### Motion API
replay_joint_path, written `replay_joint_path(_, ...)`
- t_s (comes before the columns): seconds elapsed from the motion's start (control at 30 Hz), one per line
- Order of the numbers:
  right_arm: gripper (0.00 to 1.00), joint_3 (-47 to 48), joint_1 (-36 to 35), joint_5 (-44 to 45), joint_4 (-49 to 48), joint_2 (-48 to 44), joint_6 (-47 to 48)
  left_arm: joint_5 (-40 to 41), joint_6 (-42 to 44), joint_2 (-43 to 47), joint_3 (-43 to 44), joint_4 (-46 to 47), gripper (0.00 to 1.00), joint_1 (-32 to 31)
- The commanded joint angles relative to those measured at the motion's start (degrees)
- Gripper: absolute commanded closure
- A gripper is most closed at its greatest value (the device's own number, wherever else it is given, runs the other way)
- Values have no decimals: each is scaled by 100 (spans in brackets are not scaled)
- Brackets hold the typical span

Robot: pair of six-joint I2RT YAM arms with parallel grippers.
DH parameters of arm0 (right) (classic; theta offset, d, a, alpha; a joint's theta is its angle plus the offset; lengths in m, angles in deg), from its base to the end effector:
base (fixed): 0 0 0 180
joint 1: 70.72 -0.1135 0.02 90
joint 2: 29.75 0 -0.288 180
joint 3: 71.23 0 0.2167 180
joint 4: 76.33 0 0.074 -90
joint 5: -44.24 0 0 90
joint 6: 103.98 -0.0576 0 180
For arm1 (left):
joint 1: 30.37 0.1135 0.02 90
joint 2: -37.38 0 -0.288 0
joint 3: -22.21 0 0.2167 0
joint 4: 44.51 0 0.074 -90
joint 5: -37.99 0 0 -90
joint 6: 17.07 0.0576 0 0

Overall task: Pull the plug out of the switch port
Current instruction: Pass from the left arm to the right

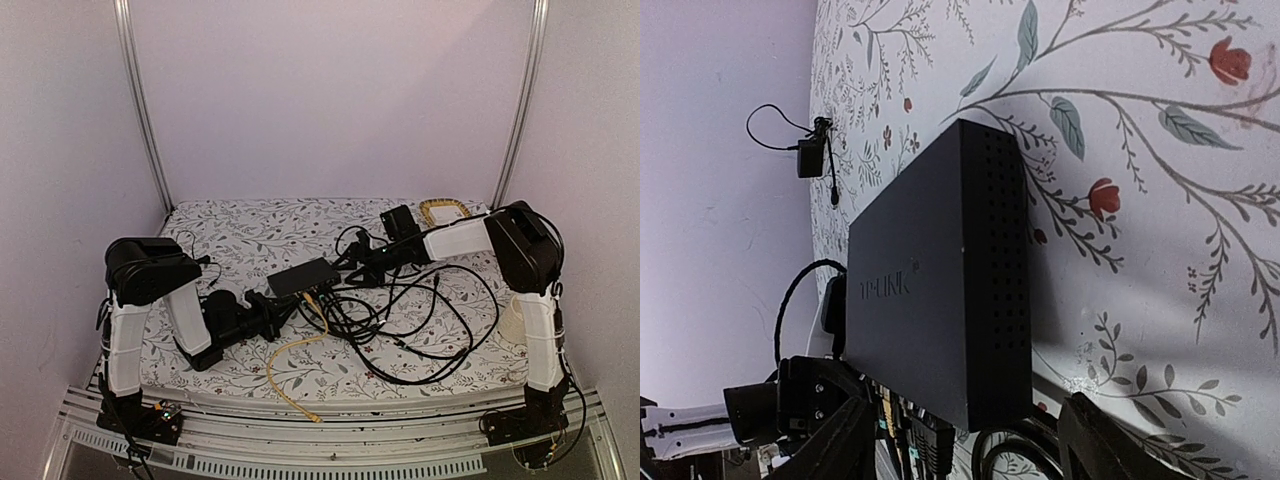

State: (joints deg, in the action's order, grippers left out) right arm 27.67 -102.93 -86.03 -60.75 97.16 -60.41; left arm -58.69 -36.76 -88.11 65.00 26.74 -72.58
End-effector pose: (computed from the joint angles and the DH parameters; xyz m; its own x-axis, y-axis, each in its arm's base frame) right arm 0.3776 0.2819 0.1607 -0.9838 0.0336 -0.1763 -0.1307 0.5392 0.8320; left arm 0.2498 -0.2356 0.1070 -0.6582 -0.6655 0.3520 -0.3917 -0.0965 -0.9150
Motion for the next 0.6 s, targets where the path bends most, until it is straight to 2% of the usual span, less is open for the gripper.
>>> replay_joint_path(0.0, 35, -26, 26, -260, -299, 207, -235, -349, -149, -825, -330, -990, 100, 37)
replay_joint_path(0.57, 35, 66, 32, -786, -960, 710, -862, -724, -83, -1212, 33, -315, 100, 72)
